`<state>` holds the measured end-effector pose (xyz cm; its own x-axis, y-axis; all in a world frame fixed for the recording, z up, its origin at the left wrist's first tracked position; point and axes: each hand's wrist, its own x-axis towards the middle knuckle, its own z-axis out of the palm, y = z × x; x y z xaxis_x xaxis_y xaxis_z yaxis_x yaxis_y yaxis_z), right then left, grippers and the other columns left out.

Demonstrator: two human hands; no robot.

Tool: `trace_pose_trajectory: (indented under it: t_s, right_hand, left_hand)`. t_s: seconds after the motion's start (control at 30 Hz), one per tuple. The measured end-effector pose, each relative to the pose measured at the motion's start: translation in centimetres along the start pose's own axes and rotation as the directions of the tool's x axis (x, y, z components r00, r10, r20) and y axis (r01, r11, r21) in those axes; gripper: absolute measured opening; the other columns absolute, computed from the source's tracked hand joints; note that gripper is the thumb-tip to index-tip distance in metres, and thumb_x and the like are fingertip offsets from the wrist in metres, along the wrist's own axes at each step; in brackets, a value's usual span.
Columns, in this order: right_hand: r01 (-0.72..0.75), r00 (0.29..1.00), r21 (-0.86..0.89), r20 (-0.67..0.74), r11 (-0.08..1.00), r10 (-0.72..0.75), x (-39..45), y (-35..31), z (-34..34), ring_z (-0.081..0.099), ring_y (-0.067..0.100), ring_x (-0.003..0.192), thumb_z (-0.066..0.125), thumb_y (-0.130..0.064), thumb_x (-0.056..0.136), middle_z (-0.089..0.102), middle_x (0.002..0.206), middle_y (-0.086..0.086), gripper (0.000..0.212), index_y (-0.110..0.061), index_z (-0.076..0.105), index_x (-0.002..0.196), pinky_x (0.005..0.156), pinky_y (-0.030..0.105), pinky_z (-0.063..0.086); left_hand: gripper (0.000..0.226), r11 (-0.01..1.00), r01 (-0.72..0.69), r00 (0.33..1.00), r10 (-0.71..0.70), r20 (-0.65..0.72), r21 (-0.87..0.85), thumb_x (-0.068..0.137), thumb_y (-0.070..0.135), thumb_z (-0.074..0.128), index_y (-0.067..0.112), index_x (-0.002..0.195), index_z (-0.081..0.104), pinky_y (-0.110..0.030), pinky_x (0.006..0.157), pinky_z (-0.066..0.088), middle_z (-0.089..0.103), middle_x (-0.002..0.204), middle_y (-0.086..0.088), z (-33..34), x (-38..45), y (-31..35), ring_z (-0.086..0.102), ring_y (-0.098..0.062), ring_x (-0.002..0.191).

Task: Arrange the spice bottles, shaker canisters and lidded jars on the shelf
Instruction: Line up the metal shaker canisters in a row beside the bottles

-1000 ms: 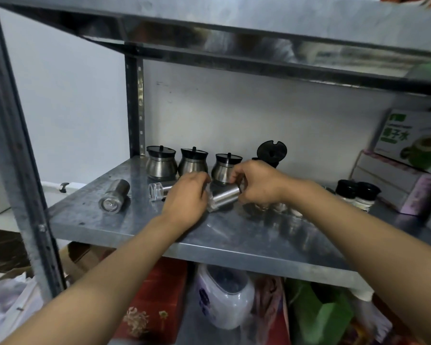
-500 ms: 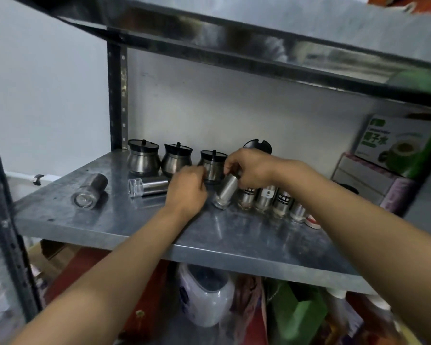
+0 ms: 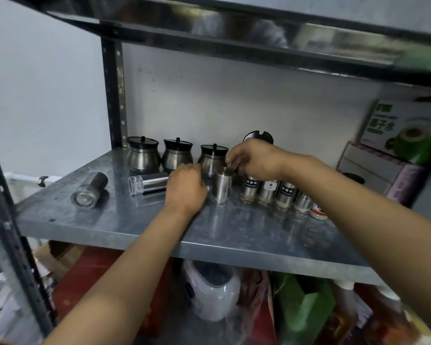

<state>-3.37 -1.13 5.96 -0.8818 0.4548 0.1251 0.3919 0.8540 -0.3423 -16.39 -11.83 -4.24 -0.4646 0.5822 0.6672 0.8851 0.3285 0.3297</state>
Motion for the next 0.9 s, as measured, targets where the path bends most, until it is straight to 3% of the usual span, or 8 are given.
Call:
trace_pose_trajectory:
  t_s: [0.17, 0.33, 0.43, 0.53, 0.6, 0.73, 0.9]
  right_hand:
    - [0.015, 0.999, -0.01, -0.051, 1.0, -0.015, -0.1, -0.2, 0.6, 0.067, 0.018, 0.095, 0.051, 0.01, 0.079, 0.071, 0.093, 0.001, 0.039, -0.014, 0.073, 0.1, 0.09, 0.033, 0.055]
    - [-0.005, 0.993, 0.011, -0.115, 1.0, 0.006, -0.3, -1.2, 0.7, 0.064, 0.017, 0.098, 0.048, 0.005, 0.083, 0.07, 0.097, 0.0, 0.037, -0.014, 0.073, 0.101, 0.091, 0.028, 0.052]
    - [0.001, 0.99, -0.024, -0.141, 1.0, -0.005, -0.2, -1.8, 0.9, 0.065, 0.016, 0.085, 0.061, -0.024, 0.089, 0.071, 0.086, -0.002, 0.016, -0.014, 0.073, 0.092, 0.079, 0.029, 0.053]
    - [-0.033, 0.993, -0.189, -0.12, 0.981, 0.01, 0.0, -2.3, 1.1, 0.064, 0.018, 0.075, 0.072, -0.051, 0.076, 0.069, 0.077, -0.001, 0.04, -0.012, 0.07, 0.085, 0.069, 0.031, 0.052]
    - [-0.042, 0.993, -0.292, -0.114, 0.956, 0.009, 0.0, -2.6, 1.2, 0.065, 0.02, 0.079, 0.075, -0.051, 0.074, 0.069, 0.082, 0.001, 0.043, -0.012, 0.07, 0.089, 0.072, 0.032, 0.055]
    - [-0.065, 0.997, -0.327, -0.05, 0.943, 0.051, 0.2, -2.9, 0.6, 0.065, 0.022, 0.086, 0.077, -0.045, 0.075, 0.07, 0.092, 0.002, 0.041, -0.012, 0.069, 0.098, 0.079, 0.035, 0.056]
    - [-0.093, 0.995, -0.345, 0.003, 0.934, 0.1, 0.9, -2.5, -0.1, 0.063, 0.019, 0.08, 0.079, -0.032, 0.075, 0.066, 0.079, -0.003, 0.02, -0.017, 0.069, 0.083, 0.068, 0.026, 0.049]
  left_hand:
    - [0.013, 1.0, -0.007, 1.0, 0.007, -0.017, -0.021, 0.082, 0.007, 0.05, 0.001, 0.085, 0.061, -0.04, 0.068, 0.045, 0.063, 0.089, -0.019, -0.1, -0.1, 0.0, 0.057, -0.036, 0.083]
    - [0.013, 1.0, -0.002, 1.0, 0.002, -0.002, -0.025, 0.082, 0.01, 0.049, 0.002, 0.084, 0.06, -0.04, 0.067, 0.045, 0.063, 0.089, -0.019, 0.0, 0.0, 0.0, 0.056, -0.036, 0.082]
    - [0.014, 0.999, 0.0, 1.0, -0.001, -0.006, -0.036, 0.082, 0.01, 0.05, 0.001, 0.085, 0.06, -0.042, 0.067, 0.047, 0.064, 0.09, -0.02, -0.1, 0.1, -0.1, 0.057, -0.038, 0.082]
    - [0.013, 0.999, 0.001, 1.0, -0.001, -0.011, -0.054, 0.082, 0.009, 0.05, 0.001, 0.084, 0.06, -0.041, 0.066, 0.047, 0.063, 0.088, -0.02, -0.2, 0.0, -0.1, 0.057, -0.038, 0.081]
    - [0.012, 0.998, -0.001, 1.0, 0.0, -0.011, -0.064, 0.082, 0.009, 0.05, 0.001, 0.083, 0.059, -0.041, 0.065, 0.047, 0.063, 0.087, -0.02, -0.2, 0.0, -0.1, 0.056, -0.037, 0.081]
    - [0.013, 0.999, -0.004, 1.0, 0.004, -0.005, -0.054, 0.082, 0.008, 0.049, 0.002, 0.084, 0.061, -0.04, 0.065, 0.045, 0.063, 0.089, -0.02, -0.1, 0.0, -0.1, 0.057, -0.037, 0.082]
    - [0.009, 1.0, -0.027, 0.999, 0.027, 0.02, -0.008, 0.082, 0.009, 0.05, 0.003, 0.082, 0.057, -0.037, 0.066, 0.041, 0.062, 0.089, -0.018, 0.3, 0.0, -0.2, 0.056, -0.035, 0.084]
